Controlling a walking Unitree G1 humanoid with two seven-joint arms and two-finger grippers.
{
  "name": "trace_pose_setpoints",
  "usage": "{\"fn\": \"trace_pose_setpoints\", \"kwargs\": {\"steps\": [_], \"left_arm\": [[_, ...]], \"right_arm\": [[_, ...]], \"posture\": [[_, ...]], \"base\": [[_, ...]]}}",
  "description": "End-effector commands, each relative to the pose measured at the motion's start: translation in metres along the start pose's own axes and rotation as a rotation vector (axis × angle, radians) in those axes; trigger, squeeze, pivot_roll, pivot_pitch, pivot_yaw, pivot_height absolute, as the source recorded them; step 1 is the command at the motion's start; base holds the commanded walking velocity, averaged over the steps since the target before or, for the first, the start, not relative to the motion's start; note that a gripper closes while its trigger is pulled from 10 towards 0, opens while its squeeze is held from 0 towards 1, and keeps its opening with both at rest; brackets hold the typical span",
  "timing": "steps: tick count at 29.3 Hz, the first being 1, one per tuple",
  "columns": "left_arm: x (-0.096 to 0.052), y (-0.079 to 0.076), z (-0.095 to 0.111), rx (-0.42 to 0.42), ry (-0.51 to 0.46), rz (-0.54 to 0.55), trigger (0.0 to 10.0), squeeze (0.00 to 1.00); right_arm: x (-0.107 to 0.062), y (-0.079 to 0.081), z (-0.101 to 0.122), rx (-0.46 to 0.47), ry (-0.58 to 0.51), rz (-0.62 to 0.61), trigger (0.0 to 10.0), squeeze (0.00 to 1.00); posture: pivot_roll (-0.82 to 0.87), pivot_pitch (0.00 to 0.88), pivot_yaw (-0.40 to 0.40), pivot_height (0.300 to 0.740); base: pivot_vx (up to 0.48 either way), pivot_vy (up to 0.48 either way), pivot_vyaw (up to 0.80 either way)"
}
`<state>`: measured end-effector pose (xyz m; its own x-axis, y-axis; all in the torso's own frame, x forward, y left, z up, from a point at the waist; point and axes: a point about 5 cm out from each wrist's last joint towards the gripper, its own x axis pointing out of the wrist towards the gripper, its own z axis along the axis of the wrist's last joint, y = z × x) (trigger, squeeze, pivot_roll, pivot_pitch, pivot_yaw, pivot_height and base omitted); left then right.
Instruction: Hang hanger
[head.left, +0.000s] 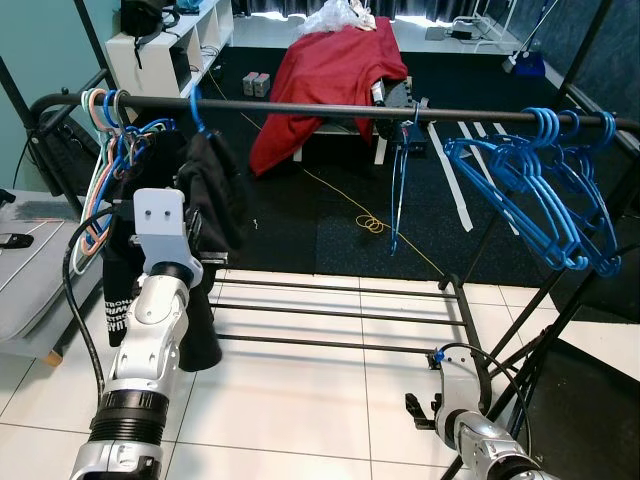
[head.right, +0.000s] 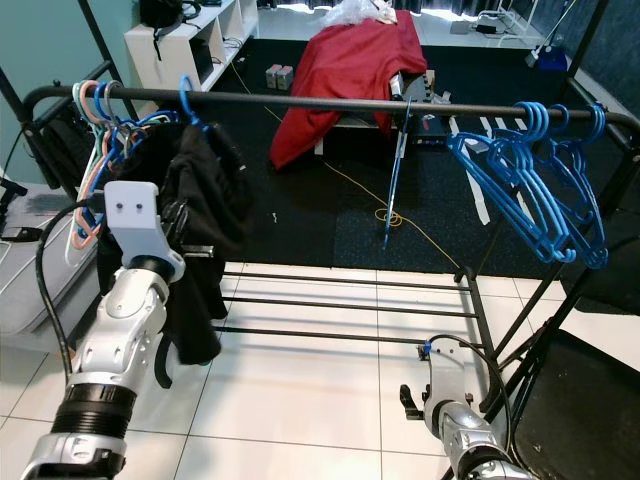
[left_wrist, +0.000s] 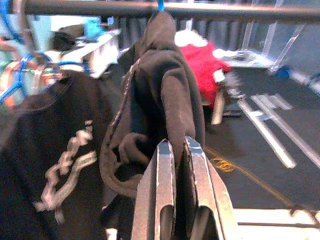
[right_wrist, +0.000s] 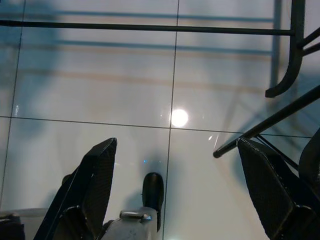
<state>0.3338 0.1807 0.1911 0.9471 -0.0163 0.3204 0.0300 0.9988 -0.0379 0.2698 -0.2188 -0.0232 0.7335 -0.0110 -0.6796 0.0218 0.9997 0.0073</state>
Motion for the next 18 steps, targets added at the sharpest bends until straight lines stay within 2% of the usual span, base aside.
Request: {"fn": "trace_pose_setpoints", "kwargs": {"steps": [1,2,3,4,6,7,8,9,11,14,15,17,18], "left_arm": [[-0.005,0.004,0.012,-0.058,-0.073,-0.036,10.0,0.00],[-0.005,0.004,0.012,-0.058,-0.073,-0.036,10.0,0.00],[-0.011,0.021,0.011,-0.029,-0.059,-0.031,10.0,0.00],[-0.011,0.021,0.011,-0.029,-0.059,-0.031,10.0,0.00],[-0.021,0.059,0.013,0.034,-0.038,0.025,10.0,0.00],[-0.027,0.071,0.015,0.060,-0.028,0.015,10.0,0.00],[-0.031,0.076,0.017,0.067,-0.022,-0.001,10.0,0.00],[-0.031,0.076,0.017,0.067,-0.022,-0.001,10.0,0.00],[-0.042,0.079,0.016,0.091,0.002,-0.094,10.0,0.00],[-0.050,0.080,0.014,0.103,0.026,-0.147,10.0,0.00],[-0.057,0.081,0.013,0.097,0.044,-0.202,10.0,0.00],[-0.057,0.081,0.013,0.097,0.044,-0.202,10.0,0.00],[-0.064,0.079,0.013,0.080,0.059,-0.270,10.0,0.00]], "right_arm": [[-0.001,0.000,-0.005,0.013,0.001,-0.002,10.0,0.00],[-0.001,0.000,-0.005,0.013,0.001,-0.002,10.0,0.00],[-0.001,0.001,-0.003,0.034,-0.017,0.001,10.0,0.00],[-0.001,0.001,-0.003,0.034,-0.017,0.001,10.0,0.00],[-0.001,0.001,-0.001,0.067,-0.046,0.011,10.0,0.00],[-0.001,0.002,-0.001,0.081,-0.058,0.018,10.0,0.00],[-0.001,0.002,0.000,0.088,-0.063,0.022,10.0,0.00],[-0.001,0.002,0.000,0.088,-0.063,0.022,10.0,0.00],[-0.001,0.001,0.001,0.102,-0.073,0.020,10.0,0.00],[-0.001,0.001,0.001,0.122,-0.087,0.021,10.0,0.00],[-0.001,0.001,0.003,0.138,-0.105,0.027,10.0,0.00],[-0.001,0.001,0.003,0.138,-0.105,0.027,10.0,0.00],[-0.002,0.002,0.005,0.160,-0.130,0.048,10.0,0.00]], "posture": [[-0.05,0.094,-0.001,0.740],[-0.05,0.094,-0.001,0.740],[-0.06,0.091,0.003,0.740],[-0.06,0.091,0.003,0.740],[-0.05,0.096,0.000,0.740],[-0.05,0.097,0.001,0.740],[-0.05,0.097,0.001,0.740],[-0.05,0.097,0.001,0.740],[-0.06,0.098,0.001,0.740],[-0.06,0.102,0.003,0.740],[-0.06,0.107,0.001,0.740],[-0.06,0.107,0.001,0.740],[-0.06,0.107,0.000,0.740]], "base": [[0.000,0.000,0.00],[0.000,0.000,0.00],[0.000,0.000,0.00],[0.000,0.000,0.00],[0.000,0.000,0.00],[0.000,0.000,0.00],[0.000,0.000,0.00],[0.000,0.000,0.00],[0.000,0.000,0.00],[0.000,0.000,0.00],[0.000,0.000,0.00],[0.000,0.000,0.00],[0.000,0.000,0.00]]}}
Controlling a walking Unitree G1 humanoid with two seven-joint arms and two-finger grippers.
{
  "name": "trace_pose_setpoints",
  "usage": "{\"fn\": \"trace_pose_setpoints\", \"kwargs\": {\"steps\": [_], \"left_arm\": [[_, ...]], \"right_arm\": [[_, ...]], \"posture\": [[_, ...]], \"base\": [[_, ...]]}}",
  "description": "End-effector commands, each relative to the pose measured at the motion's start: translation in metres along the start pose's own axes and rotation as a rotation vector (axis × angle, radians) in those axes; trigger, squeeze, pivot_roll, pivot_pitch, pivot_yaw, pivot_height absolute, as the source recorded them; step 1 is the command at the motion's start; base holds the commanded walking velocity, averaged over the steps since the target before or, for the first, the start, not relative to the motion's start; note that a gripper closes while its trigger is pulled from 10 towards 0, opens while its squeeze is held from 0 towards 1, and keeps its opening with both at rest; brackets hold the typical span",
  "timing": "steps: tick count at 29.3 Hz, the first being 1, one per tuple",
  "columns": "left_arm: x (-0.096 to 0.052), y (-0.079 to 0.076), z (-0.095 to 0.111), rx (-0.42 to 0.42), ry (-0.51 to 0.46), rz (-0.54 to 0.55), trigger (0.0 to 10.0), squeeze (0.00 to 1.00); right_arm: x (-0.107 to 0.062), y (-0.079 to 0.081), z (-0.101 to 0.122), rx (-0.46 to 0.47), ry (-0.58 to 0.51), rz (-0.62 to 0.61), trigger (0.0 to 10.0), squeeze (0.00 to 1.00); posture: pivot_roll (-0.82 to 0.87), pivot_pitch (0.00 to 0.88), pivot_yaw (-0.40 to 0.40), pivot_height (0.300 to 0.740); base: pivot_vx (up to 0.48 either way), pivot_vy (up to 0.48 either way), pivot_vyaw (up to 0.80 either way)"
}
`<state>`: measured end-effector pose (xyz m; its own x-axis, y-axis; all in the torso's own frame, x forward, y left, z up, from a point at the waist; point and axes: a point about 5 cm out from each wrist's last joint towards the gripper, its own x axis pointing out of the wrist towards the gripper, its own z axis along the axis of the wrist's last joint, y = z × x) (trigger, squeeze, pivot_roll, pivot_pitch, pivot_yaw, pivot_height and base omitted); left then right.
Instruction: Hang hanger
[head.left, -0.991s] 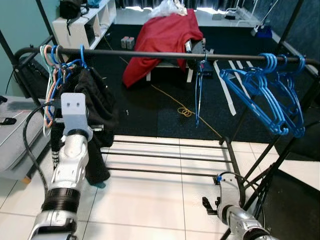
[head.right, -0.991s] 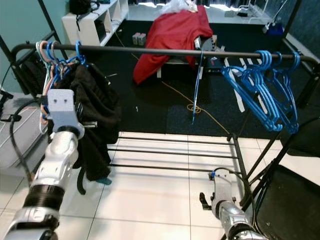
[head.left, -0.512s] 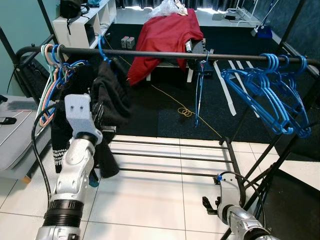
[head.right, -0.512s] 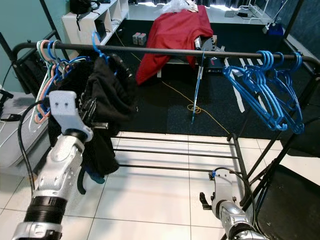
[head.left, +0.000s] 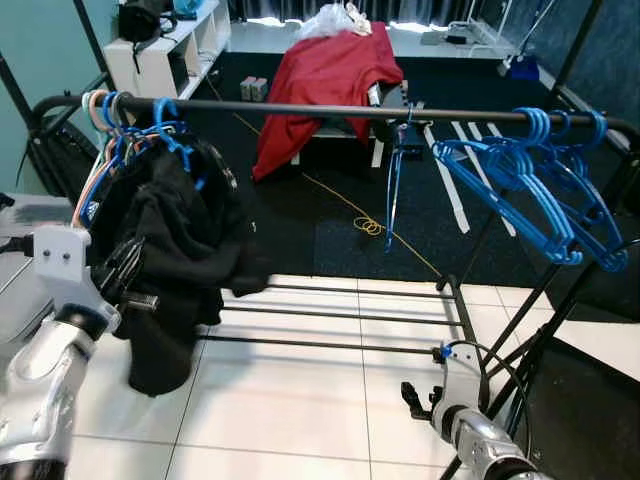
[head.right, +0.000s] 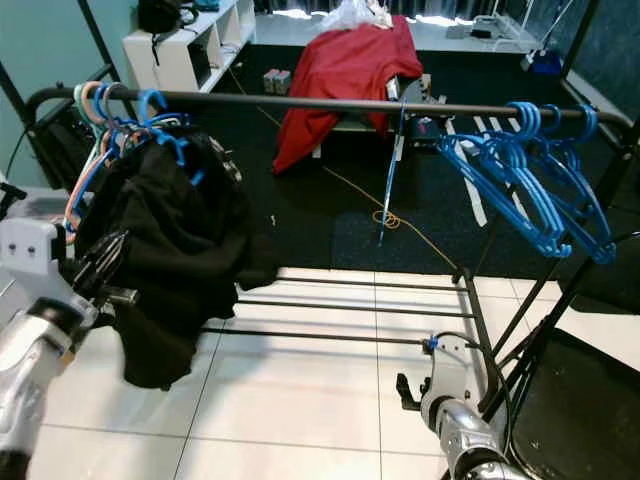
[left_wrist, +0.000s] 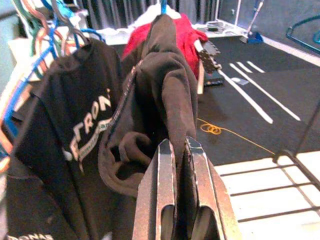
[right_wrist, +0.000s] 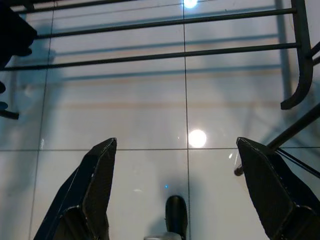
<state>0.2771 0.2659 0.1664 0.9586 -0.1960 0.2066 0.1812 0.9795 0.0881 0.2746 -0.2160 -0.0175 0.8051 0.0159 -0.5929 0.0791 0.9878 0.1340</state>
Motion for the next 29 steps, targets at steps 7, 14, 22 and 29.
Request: {"fn": "trace_pose_setpoints", "kwargs": {"steps": [7,14,22,29], "left_arm": [[-0.011,-0.023,0.031,-0.092,-0.078,-0.358,10.0,0.00],[-0.003,-0.042,0.052,-0.106,-0.142,-0.502,10.0,0.00],[0.009,-0.075,0.069,-0.101,-0.187,-0.674,10.0,0.00],[0.006,-0.072,0.074,-0.057,-0.154,-0.701,10.0,0.00]], "right_arm": [[-0.002,0.000,0.092,0.152,-0.299,0.363,10.0,0.00],[-0.018,0.018,0.147,0.237,-0.464,0.716,10.0,0.00],[-0.036,0.034,0.153,0.053,-0.412,0.986,10.0,0.00],[-0.046,0.038,0.143,0.005,-0.370,1.058,10.0,0.00]], "posture": [[-0.05,0.124,-0.008,0.740],[-0.06,0.125,0.001,0.740],[-0.07,0.130,0.011,0.740],[-0.08,0.136,0.021,0.740]], "base": [[0.000,0.000,0.00],[0.000,0.000,0.00],[0.000,0.000,0.00],[0.000,0.000,0.00]]}}
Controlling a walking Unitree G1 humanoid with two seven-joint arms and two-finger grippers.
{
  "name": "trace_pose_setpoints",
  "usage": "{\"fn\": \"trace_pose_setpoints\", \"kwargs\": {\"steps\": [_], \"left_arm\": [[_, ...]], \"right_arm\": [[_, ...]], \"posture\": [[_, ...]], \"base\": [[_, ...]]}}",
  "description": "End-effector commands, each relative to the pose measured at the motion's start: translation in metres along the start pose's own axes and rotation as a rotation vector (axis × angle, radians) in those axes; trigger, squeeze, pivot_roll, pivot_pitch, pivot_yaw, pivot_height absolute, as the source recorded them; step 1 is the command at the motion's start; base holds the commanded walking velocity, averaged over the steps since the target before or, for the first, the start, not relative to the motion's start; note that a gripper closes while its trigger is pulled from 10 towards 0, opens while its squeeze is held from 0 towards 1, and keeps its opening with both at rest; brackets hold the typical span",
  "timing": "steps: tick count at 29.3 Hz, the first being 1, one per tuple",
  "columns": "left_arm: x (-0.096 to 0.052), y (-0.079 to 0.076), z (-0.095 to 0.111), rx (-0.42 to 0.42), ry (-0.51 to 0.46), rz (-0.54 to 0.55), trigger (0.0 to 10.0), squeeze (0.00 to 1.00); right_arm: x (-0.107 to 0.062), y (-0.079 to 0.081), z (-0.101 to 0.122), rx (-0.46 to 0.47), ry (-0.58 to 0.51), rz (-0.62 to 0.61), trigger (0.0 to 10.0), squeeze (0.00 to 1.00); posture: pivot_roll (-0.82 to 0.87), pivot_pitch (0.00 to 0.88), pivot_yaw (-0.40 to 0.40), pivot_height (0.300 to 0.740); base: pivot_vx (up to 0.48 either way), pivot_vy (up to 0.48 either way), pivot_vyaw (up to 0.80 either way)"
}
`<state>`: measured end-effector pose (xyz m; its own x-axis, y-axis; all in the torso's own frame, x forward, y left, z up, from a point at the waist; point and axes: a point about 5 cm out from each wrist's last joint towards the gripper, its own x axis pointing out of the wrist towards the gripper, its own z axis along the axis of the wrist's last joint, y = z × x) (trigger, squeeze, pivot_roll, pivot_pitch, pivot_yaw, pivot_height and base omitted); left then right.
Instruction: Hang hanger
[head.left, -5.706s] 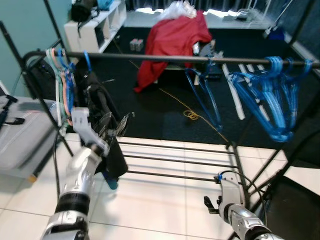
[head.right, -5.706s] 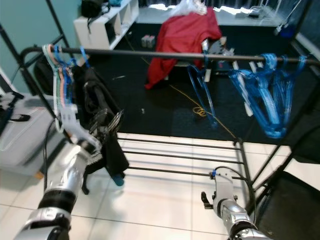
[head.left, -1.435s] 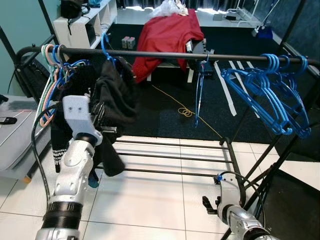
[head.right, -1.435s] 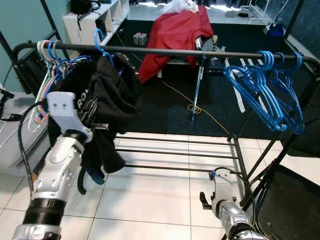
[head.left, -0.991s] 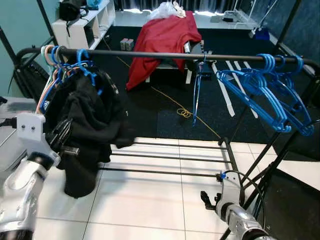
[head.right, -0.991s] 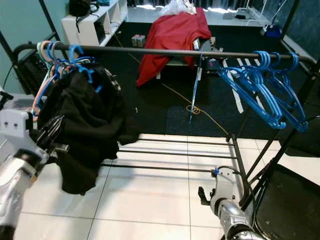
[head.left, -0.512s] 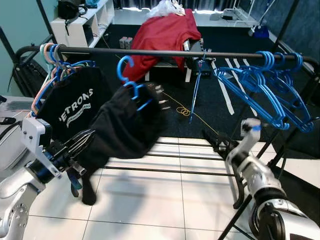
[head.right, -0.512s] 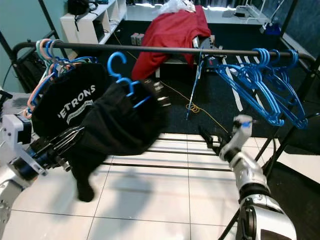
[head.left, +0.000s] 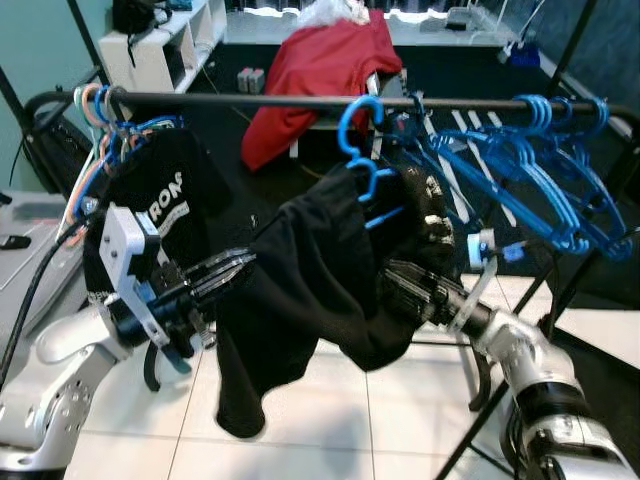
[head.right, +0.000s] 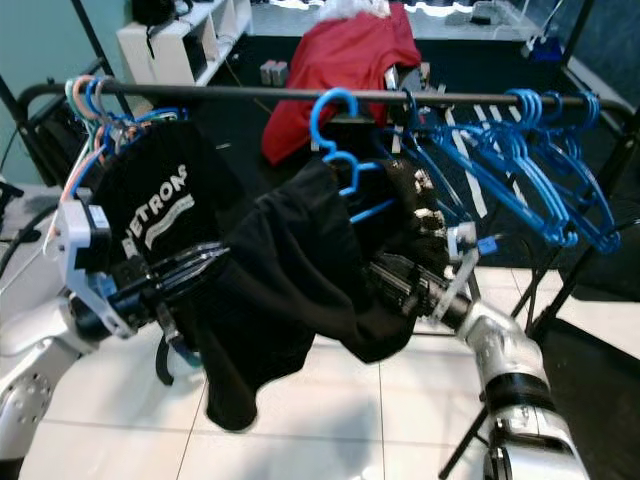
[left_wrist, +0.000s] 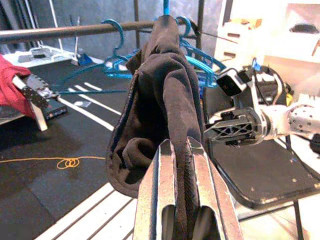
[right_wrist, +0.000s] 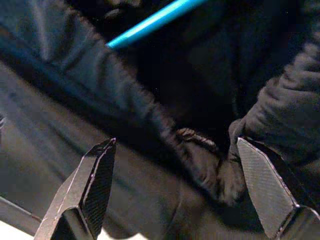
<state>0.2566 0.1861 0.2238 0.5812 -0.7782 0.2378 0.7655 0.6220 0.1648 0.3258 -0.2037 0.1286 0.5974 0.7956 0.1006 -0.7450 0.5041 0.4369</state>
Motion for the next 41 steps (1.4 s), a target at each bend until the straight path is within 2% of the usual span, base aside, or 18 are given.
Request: {"fn": "trace_pose_setpoints", "kwargs": {"steps": [1,2,6,9,17,20,22,27,28,30,33,36,37,40,41], "left_arm": [[-0.003,0.002,0.010,0.036,-0.019,-0.005,10.0,0.00],[-0.008,0.005,0.011,0.039,-0.007,0.008,10.0,0.00],[-0.013,0.006,0.012,0.038,-0.003,0.014,10.0,0.00],[-0.022,0.005,0.016,0.047,0.019,0.011,10.0,0.00],[-0.019,-0.003,0.020,0.049,0.017,-0.027,10.0,0.00],[-0.014,-0.008,0.022,0.042,0.005,-0.057,10.0,0.00],[-0.008,-0.015,0.022,0.030,-0.009,-0.090,10.0,0.00],[-0.003,-0.020,0.025,0.024,-0.021,-0.118,10.0,0.00],[-0.003,-0.021,0.026,0.027,-0.021,-0.124,10.0,0.00],[-0.003,-0.021,0.026,0.027,-0.021,-0.124,10.0,0.00],[-0.006,-0.019,0.028,0.036,-0.007,-0.125,10.0,0.00],[-0.006,-0.019,0.028,0.036,-0.007,-0.125,10.0,0.00],[-0.016,-0.011,0.029,0.068,0.041,-0.099,10.0,0.00],[-0.016,-0.011,0.029,0.068,0.041,-0.099,10.0,0.00],[-0.021,-0.006,0.029,0.084,0.068,-0.086,10.0,0.00]], "right_arm": [[0.002,0.002,-0.001,-0.003,0.008,0.002,10.0,0.00],[0.001,0.000,-0.001,-0.016,0.006,-0.034,10.0,0.00],[0.001,-0.003,0.001,-0.024,-0.010,-0.075,10.0,0.00],[0.005,-0.007,0.018,-0.055,-0.098,-0.160,10.0,0.00],[0.005,-0.012,0.028,-0.088,-0.143,-0.245,10.0,0.00],[0.011,-0.007,0.029,-0.113,-0.112,-0.236,10.0,0.00],[0.019,-0.004,0.025,-0.160,-0.044,-0.241,10.0,0.00],[0.023,-0.010,0.022,-0.229,0.016,-0.329,10.0,0.00],[0.021,-0.014,0.025,-0.238,0.007,-0.379,0.0,0.00],[0.021,-0.014,0.025,-0.238,0.007,-0.379,0.0,0.00],[0.017,-0.019,0.030,-0.243,-0.020,-0.449,0.0,0.00],[0.017,-0.019,0.030,-0.243,-0.020,-0.449,0.0,0.00],[0.012,-0.022,0.034,-0.253,-0.032,-0.489,0.0,0.00],[0.012,-0.022,0.034,-0.253,-0.032,-0.489,0.0,0.00],[0.010,-0.023,0.035,-0.259,-0.034,-0.504,0.0,0.00]], "posture": [[-0.08,0.136,0.021,0.740],[-0.08,0.127,0.022,0.740],[-0.08,0.122,0.020,0.740],[-0.07,0.122,0.018,0.740],[-0.07,0.125,0.014,0.740],[-0.07,0.128,0.013,0.740],[-0.07,0.127,0.010,0.740],[-0.07,0.129,0.009,0.740],[-0.07,0.129,0.009,0.740],[-0.07,0.129,0.009,0.740],[-0.07,0.132,0.009,0.740],[-0.07,0.132,0.009,0.740],[-0.07,0.137,0.010,0.740],[-0.07,0.137,0.010,0.740],[-0.06,0.139,0.008,0.740]], "base": [[0.000,0.000,0.00],[0.000,0.000,0.00],[0.000,0.000,0.00],[0.000,0.000,0.00],[0.000,0.000,0.00],[0.000,0.000,0.00],[0.000,0.000,0.00],[0.000,0.000,0.00],[0.000,0.000,0.00],[0.000,0.000,0.00],[0.000,0.000,0.00],[0.000,0.000,0.00],[0.000,0.000,0.00],[0.000,0.000,0.00],[0.000,0.000,0.00]]}}
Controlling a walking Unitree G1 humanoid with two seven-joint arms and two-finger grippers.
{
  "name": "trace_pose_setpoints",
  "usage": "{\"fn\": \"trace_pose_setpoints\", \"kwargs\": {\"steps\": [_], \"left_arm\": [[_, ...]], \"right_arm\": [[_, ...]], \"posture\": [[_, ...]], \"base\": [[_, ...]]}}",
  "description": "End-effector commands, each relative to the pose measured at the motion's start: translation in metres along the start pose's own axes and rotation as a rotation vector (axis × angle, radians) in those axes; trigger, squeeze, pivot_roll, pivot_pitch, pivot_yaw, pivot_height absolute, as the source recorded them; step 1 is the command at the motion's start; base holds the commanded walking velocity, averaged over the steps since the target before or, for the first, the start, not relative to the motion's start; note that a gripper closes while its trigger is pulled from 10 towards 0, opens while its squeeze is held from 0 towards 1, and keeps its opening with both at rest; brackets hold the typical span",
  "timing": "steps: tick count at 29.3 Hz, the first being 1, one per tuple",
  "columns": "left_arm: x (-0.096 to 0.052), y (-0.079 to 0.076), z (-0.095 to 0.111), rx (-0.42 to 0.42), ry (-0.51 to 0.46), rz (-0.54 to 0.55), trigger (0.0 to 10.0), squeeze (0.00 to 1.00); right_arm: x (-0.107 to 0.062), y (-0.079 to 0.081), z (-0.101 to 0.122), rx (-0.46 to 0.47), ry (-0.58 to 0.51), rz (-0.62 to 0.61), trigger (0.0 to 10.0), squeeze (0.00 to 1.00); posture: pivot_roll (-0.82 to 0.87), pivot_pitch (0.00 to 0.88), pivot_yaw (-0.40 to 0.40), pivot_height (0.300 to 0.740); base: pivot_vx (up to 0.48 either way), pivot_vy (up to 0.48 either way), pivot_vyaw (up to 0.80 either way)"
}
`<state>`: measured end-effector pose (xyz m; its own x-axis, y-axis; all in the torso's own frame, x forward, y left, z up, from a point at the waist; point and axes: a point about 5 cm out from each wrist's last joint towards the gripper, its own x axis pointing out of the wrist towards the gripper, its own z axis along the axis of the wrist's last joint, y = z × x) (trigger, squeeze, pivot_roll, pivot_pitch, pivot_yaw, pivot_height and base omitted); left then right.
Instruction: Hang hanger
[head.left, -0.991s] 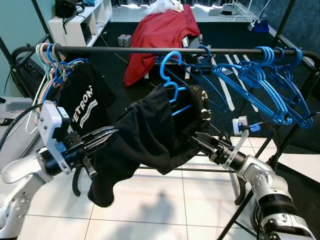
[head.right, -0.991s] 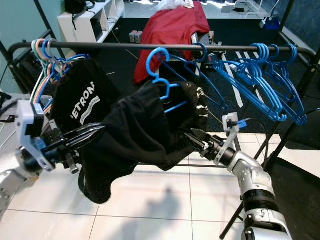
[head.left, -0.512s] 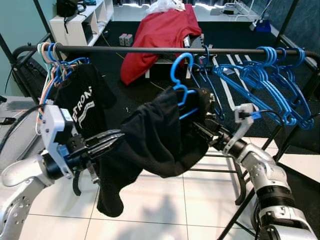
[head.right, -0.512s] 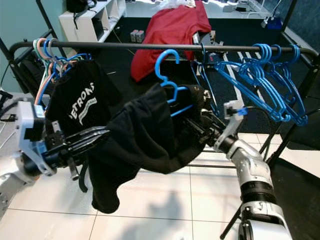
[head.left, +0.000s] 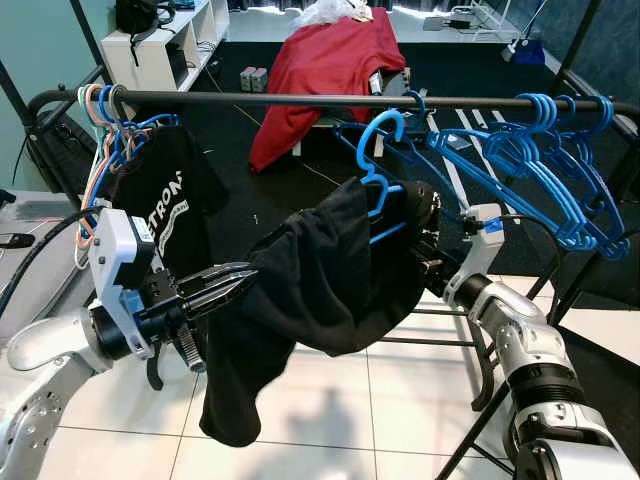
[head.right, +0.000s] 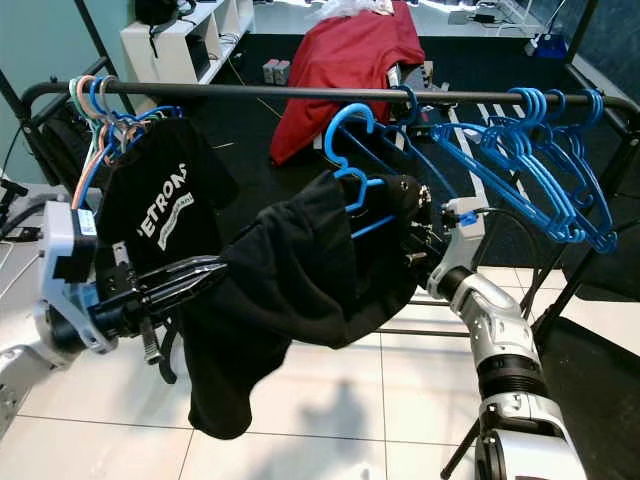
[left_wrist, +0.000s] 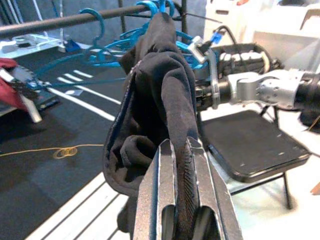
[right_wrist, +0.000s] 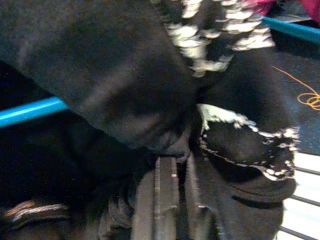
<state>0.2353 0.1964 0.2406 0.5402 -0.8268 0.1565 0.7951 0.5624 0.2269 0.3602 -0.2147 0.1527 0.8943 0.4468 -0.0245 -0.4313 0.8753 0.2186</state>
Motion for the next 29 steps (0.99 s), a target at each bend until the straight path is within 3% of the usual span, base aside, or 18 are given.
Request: {"fn": "trace_pose_setpoints", "kwargs": {"steps": [1,2,8,16,18,22,27,28,29], "left_arm": [[-0.006,0.001,0.006,0.036,0.000,-0.008,10.0,0.00],[-0.016,0.005,0.003,0.054,0.066,-0.006,10.0,0.00],[-0.037,0.009,-0.001,0.088,0.214,-0.035,10.0,0.00],[-0.045,0.007,0.008,0.132,0.295,-0.151,10.0,0.00],[-0.044,0.008,0.014,0.149,0.282,-0.176,10.0,0.00],[-0.034,0.012,0.042,0.153,0.064,-0.206,10.0,0.00],[-0.031,0.016,0.047,0.153,-0.012,-0.180,10.0,0.00],[-0.030,0.017,0.050,0.144,-0.054,-0.182,10.0,0.00],[-0.029,0.018,0.053,0.134,-0.091,-0.191,10.0,0.00]], "right_arm": [[-0.003,-0.004,-0.001,-0.013,0.004,-0.024,0.0,0.00],[-0.005,-0.007,0.003,-0.016,-0.007,-0.043,0.0,0.00],[-0.010,-0.018,0.015,-0.038,-0.034,-0.098,0.0,0.00],[-0.012,-0.029,0.025,-0.049,-0.048,-0.143,0.0,0.00],[-0.013,-0.029,0.026,-0.048,-0.048,-0.149,0.0,0.00],[-0.010,-0.023,0.007,-0.049,0.032,-0.130,0.0,0.00],[-0.009,-0.015,-0.004,-0.054,0.095,-0.066,0.0,0.00],[-0.008,-0.013,-0.009,-0.081,0.121,-0.067,0.4,0.00],[-0.007,-0.013,-0.013,-0.096,0.136,-0.088,10.0,0.00]], "posture": [[-0.06,0.139,0.008,0.740],[-0.06,0.142,0.010,0.740],[-0.06,0.144,0.006,0.740],[-0.06,0.140,0.001,0.740],[-0.06,0.133,0.002,0.740],[-0.07,0.131,0.008,0.740],[-0.08,0.131,0.007,0.740],[-0.08,0.128,0.009,0.740],[-0.08,0.126,0.008,0.740]], "base": [[0.000,0.000,0.00],[0.000,0.000,0.00],[0.000,0.000,0.00],[0.000,0.000,0.00],[0.000,0.000,0.00],[0.000,0.000,0.00],[0.000,0.000,0.00],[0.000,0.000,0.00],[0.000,0.000,0.00]]}}
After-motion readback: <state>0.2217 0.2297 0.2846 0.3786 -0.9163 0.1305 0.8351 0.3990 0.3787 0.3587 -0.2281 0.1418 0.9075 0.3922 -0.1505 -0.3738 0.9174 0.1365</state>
